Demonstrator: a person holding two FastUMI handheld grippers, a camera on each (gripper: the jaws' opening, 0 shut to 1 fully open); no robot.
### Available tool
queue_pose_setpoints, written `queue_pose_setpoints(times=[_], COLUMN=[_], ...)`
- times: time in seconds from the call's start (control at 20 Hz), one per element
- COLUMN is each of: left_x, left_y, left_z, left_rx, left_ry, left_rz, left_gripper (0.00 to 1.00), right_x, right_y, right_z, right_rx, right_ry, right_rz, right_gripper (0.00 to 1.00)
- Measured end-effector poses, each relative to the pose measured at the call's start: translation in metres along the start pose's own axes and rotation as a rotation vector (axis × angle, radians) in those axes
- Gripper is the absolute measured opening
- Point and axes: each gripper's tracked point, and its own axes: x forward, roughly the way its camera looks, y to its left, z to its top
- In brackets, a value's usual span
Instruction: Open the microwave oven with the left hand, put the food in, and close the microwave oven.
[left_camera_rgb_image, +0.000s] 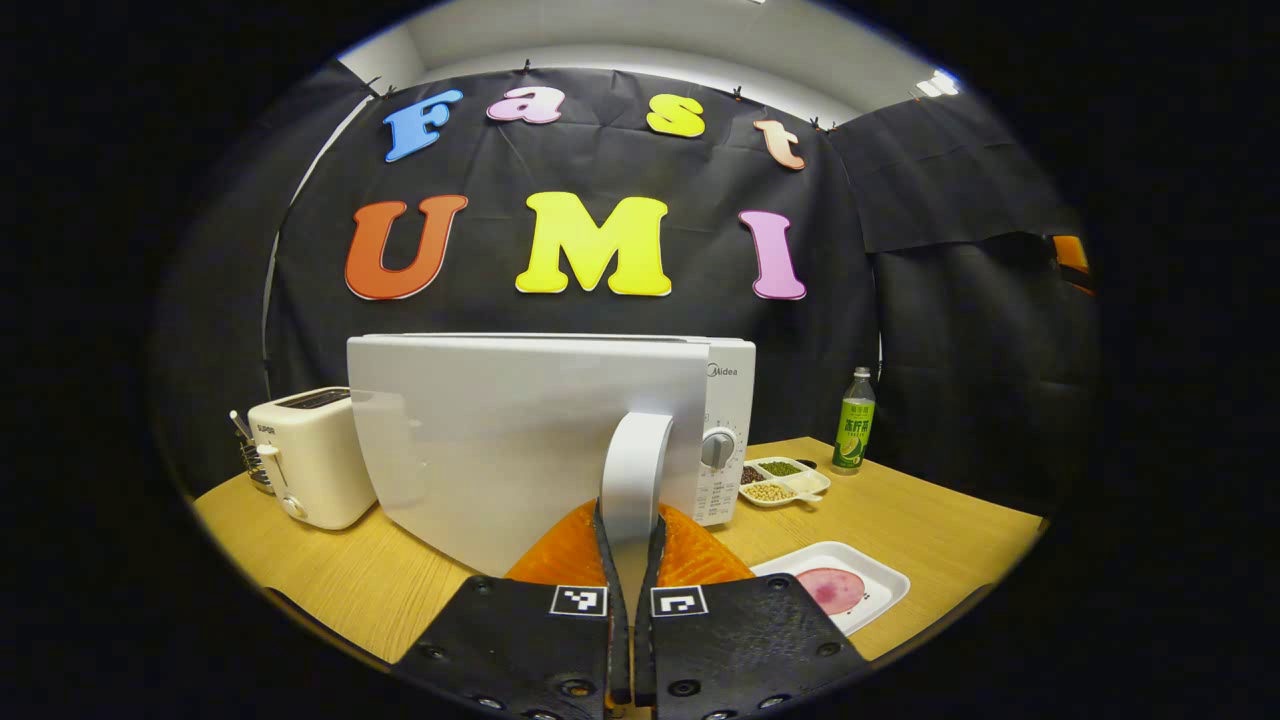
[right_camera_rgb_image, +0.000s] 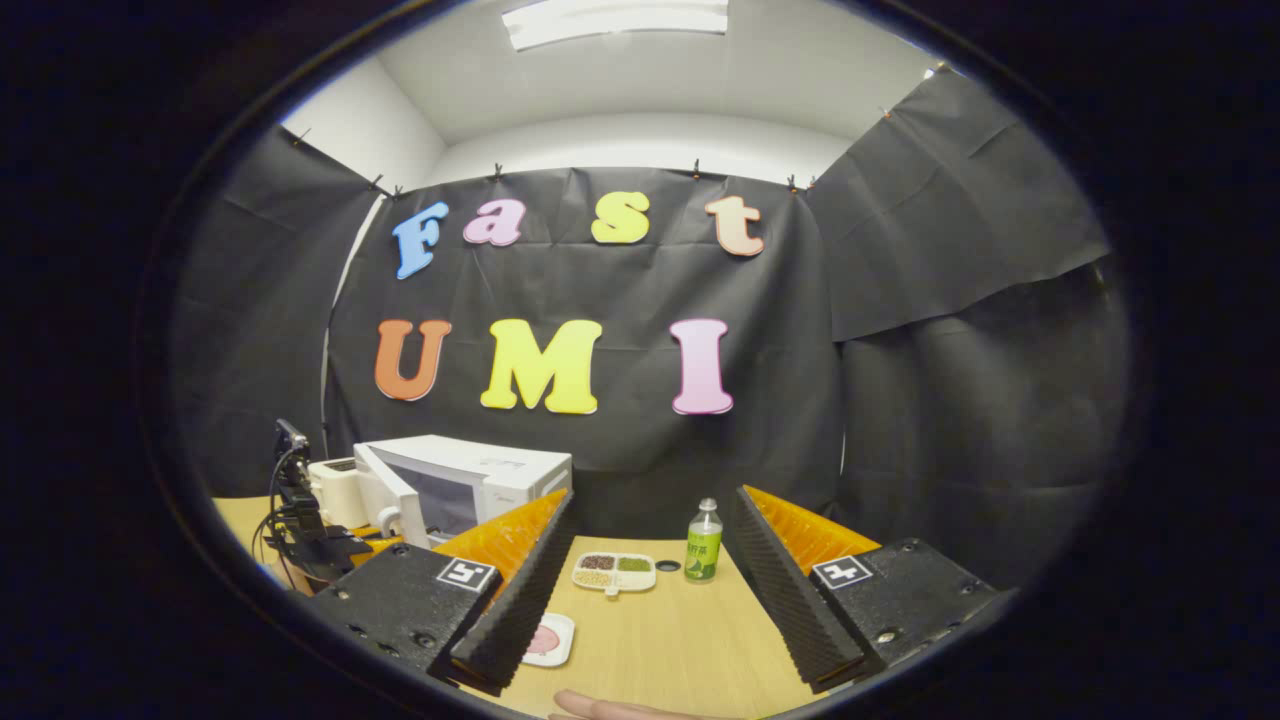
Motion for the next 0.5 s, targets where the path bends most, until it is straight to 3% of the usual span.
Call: queue_pose_setpoints(times=[0.1, 0.15, 0.2, 0.25, 0.35, 0.45, 0.5], left_x=[-0.02, -0.031, -0.042, -0.054, -0.082, -0.119, -0.142], left_y=[0.011, 0.018, 0.027, 0.036, 0.061, 0.107, 0.138], left_z=[-0.002, -0.003, -0.004, -0.004, -0.007, -0.011, -0.005], left_rx=[-0.015, -0.017, -0.014, -0.009, -0.002, 0.016, 0.031], left_ry=[-0.01, -0.01, -0.013, -0.016, -0.015, -0.04, -0.077], left_rz=[-0.008, -0.009, -0.004, 0.005, 0.05, 0.191, 0.336], left_gripper=[0.02, 0.02, 0.02, 0.01, 0.02, 0.01, 0.01], right_x=[-0.006, -0.008, -0.01, -0.011, -0.014, -0.016, -0.016], right_y=[0.008, 0.011, 0.013, 0.014, 0.02, 0.026, 0.029], right_z=[0.0, -0.002, -0.003, -0.004, -0.008, -0.015, -0.018], right_rx=[0.01, 0.017, 0.022, 0.025, 0.03, 0.031, 0.029], right_ry=[0.011, 0.017, 0.023, 0.029, 0.039, 0.057, 0.067], right_rz=[0.018, 0.023, 0.025, 0.025, 0.029, 0.042, 0.05], right_gripper=[1.0, 0.91, 0.91, 1.0, 1.0, 1.0, 1.0])
